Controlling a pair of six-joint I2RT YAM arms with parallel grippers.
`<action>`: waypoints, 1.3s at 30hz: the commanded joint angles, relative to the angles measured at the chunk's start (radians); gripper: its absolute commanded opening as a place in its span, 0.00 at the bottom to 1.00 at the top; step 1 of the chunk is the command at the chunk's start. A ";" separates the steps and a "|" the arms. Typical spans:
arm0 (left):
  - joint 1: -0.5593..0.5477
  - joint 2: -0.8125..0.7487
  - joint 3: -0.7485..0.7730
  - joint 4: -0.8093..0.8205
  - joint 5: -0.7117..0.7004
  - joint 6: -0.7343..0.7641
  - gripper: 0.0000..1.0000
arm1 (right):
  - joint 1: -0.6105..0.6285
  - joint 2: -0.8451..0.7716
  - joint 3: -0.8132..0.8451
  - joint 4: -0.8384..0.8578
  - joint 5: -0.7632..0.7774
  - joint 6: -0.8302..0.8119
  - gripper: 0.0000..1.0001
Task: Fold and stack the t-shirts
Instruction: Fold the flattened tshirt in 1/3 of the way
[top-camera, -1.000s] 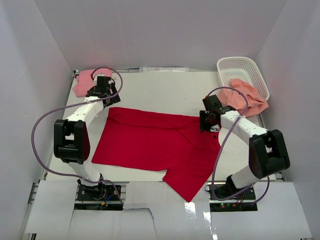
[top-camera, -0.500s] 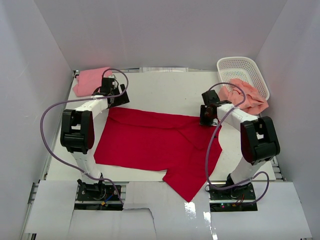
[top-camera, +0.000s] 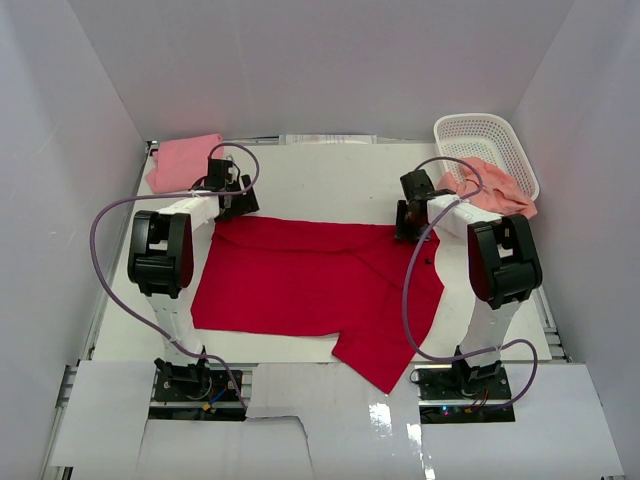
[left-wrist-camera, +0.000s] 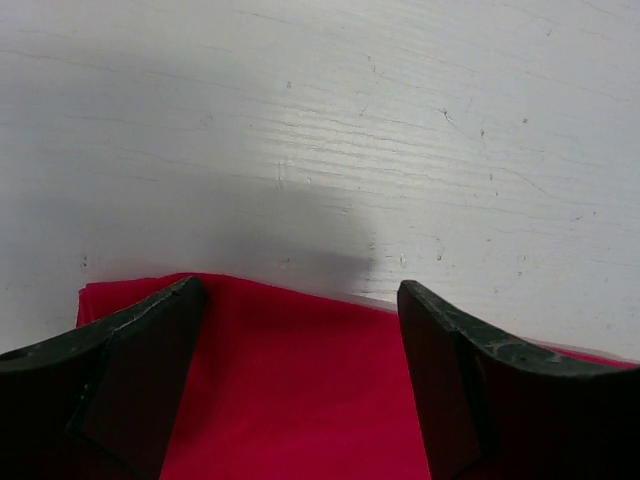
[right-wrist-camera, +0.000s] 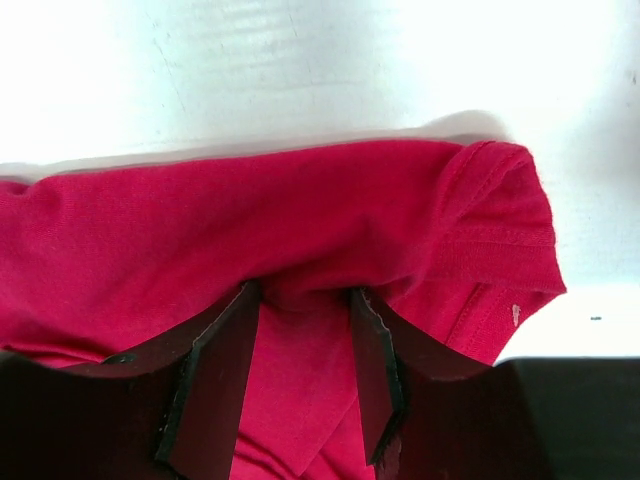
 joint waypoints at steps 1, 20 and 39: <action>0.004 -0.008 0.013 0.002 -0.017 0.001 0.88 | -0.007 0.067 0.024 0.016 -0.013 -0.009 0.47; 0.021 0.245 0.281 -0.067 -0.168 -0.007 0.91 | -0.071 0.291 0.299 -0.016 -0.063 -0.041 0.47; -0.056 0.038 0.493 -0.141 -0.105 0.016 0.97 | -0.073 0.316 0.572 -0.082 -0.092 -0.072 0.50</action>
